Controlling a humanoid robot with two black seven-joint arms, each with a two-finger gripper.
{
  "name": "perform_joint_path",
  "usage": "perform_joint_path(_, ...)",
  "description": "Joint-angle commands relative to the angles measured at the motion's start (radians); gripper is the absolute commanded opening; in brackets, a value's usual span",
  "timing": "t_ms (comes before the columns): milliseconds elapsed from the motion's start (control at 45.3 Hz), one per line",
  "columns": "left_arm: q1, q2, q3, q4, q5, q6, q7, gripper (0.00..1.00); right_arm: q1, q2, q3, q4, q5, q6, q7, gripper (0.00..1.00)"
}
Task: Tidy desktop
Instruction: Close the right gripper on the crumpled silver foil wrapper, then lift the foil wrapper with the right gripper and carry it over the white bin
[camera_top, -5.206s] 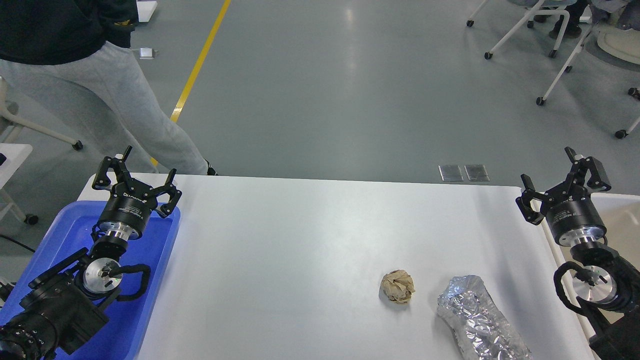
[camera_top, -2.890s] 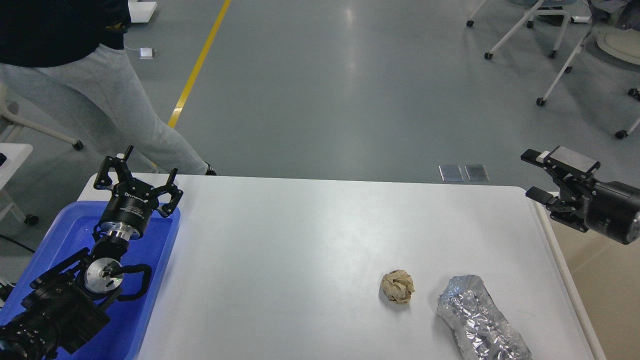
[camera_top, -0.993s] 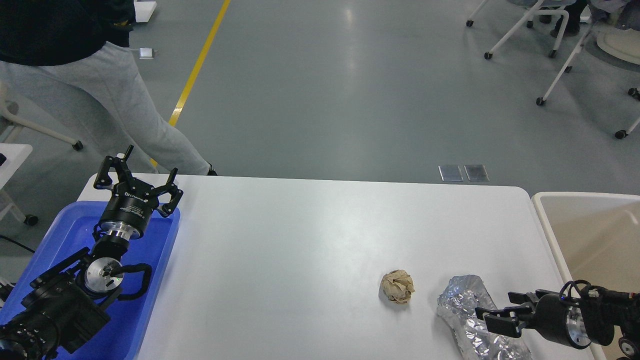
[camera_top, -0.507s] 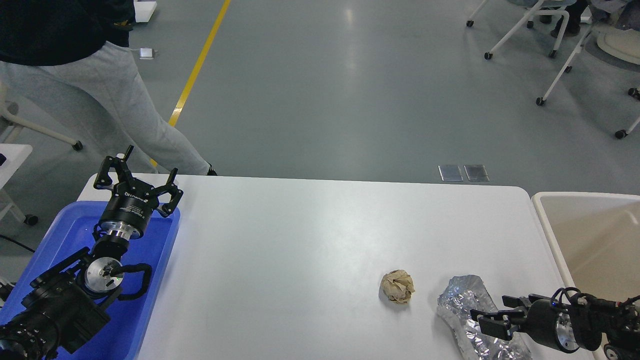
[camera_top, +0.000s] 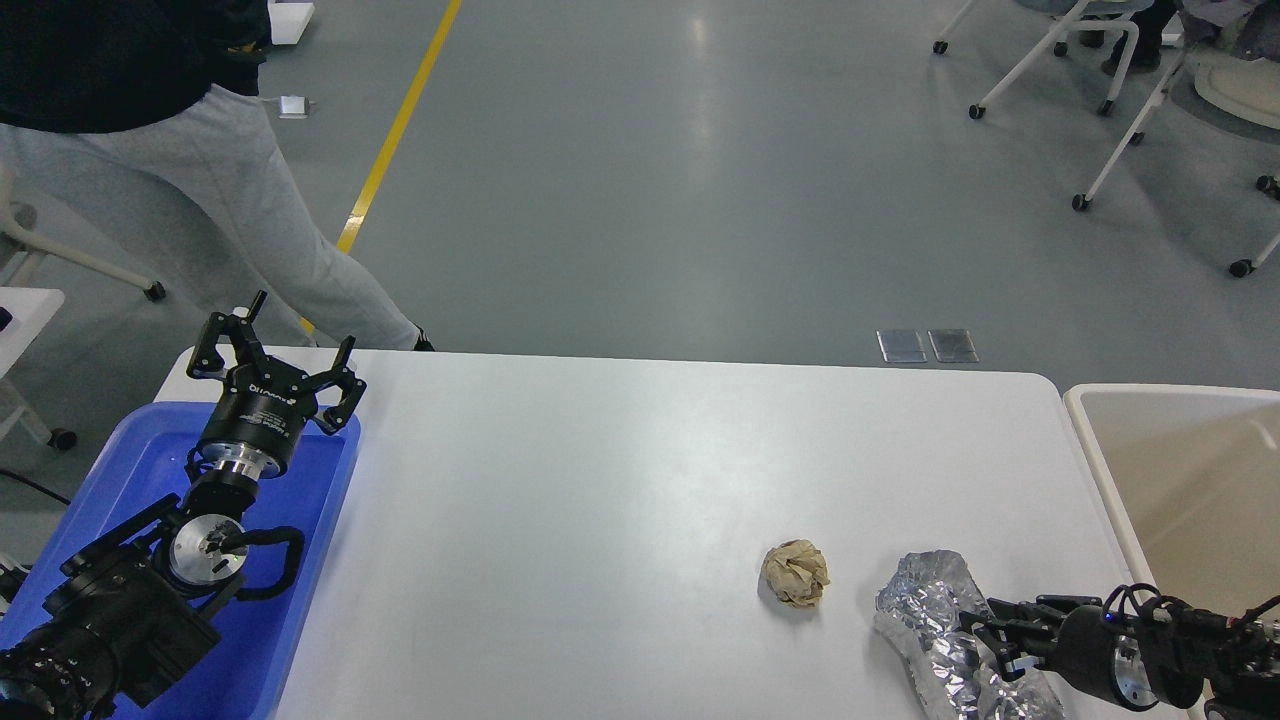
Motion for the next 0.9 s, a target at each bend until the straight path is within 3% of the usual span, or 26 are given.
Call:
perform_joint_path(0,0.0,0.0,0.0,0.0,0.001,0.0,0.0,1.0,0.019,0.004,-0.048,-0.042,0.037,-0.03,0.003,0.0)
perform_joint_path(397,0.0,0.0,0.0,-0.001,0.001,0.0,0.0,1.0,0.038,-0.036,-0.054,0.021,0.08,-0.015,0.015,0.0)
perform_joint_path(882,0.0,0.0,0.0,0.0,0.001,0.0,0.0,1.0,0.272,-0.458,-0.049,0.442,0.198,0.221,0.005,0.0)
